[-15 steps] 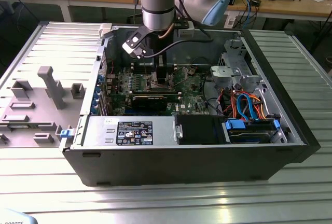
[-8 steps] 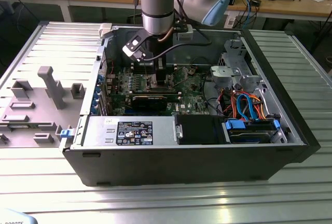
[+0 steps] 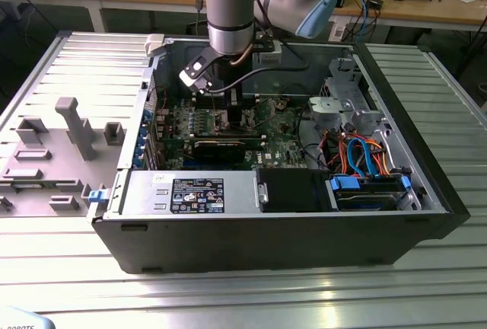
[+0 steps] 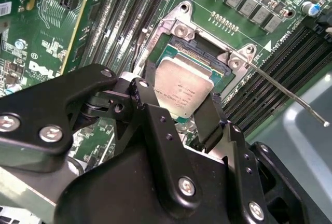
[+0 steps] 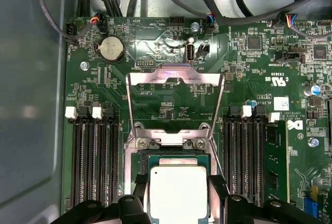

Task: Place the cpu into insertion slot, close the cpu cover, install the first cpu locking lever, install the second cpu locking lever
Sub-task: 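Place the cpu into insertion slot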

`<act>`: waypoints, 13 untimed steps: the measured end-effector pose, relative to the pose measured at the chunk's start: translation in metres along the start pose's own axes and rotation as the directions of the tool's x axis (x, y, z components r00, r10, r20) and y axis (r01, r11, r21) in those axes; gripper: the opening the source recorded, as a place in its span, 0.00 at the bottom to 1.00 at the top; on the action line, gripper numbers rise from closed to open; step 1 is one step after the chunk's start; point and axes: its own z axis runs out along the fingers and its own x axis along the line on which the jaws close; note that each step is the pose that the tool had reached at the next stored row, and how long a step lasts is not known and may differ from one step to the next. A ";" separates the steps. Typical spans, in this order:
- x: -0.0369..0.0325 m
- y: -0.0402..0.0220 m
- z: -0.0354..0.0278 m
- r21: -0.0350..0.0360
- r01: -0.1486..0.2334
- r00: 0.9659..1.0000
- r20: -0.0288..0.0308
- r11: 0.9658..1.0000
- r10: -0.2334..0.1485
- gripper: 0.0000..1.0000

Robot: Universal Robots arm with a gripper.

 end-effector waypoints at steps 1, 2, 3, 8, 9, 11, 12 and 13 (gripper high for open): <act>0.0001 -0.0001 0.0016 0.000 0.000 1.000 0.000 1.000 0.000 0.54; 0.0001 -0.0002 0.0025 0.000 0.000 1.000 0.000 1.000 0.000 0.54; 0.0001 -0.0002 0.0031 0.000 0.001 1.000 0.000 1.000 -0.001 0.54; 0.0005 -0.0005 0.0049 0.000 0.001 1.000 0.000 1.000 -0.001 0.54; 0.0006 -0.0008 0.0050 0.000 0.001 1.000 0.000 1.000 -0.001 0.54; 0.0007 -0.0008 0.0059 0.000 0.001 1.000 0.000 1.000 -0.001 0.54; 0.0008 -0.0009 0.0067 0.001 0.001 1.000 0.000 1.000 -0.001 0.54; 0.0011 -0.0009 0.0072 0.002 0.001 1.000 0.000 1.000 -0.001 0.54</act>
